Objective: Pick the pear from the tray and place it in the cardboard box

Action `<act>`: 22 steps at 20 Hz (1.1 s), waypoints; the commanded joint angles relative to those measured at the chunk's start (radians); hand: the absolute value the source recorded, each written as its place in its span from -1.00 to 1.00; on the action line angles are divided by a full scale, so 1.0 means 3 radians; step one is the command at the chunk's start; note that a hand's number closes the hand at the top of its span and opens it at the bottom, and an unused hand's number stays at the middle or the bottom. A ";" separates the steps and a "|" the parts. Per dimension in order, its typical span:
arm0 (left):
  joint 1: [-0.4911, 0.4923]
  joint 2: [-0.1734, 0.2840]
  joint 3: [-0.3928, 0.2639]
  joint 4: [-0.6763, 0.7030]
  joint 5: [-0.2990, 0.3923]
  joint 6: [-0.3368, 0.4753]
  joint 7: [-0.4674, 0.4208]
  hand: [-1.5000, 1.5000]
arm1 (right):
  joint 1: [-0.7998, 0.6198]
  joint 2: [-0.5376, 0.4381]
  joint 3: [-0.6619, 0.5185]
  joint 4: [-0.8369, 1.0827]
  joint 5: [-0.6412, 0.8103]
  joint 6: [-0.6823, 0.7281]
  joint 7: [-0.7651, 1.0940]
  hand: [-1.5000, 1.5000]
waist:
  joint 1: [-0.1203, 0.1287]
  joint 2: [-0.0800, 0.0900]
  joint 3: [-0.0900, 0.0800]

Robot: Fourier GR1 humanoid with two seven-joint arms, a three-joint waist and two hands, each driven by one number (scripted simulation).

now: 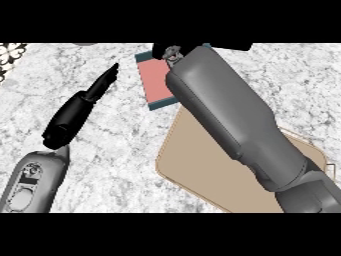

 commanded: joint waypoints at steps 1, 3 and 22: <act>0.0039 -0.0066 -0.0041 0.0081 -0.0064 0.0067 -0.0035 0.00 | -0.0055 0.0021 -0.0085 0.0420 -0.0502 0.0091 0.0288 1.00 | -0.0047 0.0003 0.0002; 0.0151 -0.0004 -0.0005 -0.0074 -0.0006 0.0014 -0.0054 0.00 | -0.0073 0.0021 -0.0182 0.0577 -0.0730 0.0125 0.0228 1.00 | -0.0043 -0.0025 0.0006; 0.0267 0.0076 0.0154 -0.0085 -0.0005 0.0033 -0.0072 0.00 | -0.0156 0.0022 -0.0174 0.0874 -0.1806 -0.0574 -0.1222 -1.00 | -0.0261 -0.0055 0.0017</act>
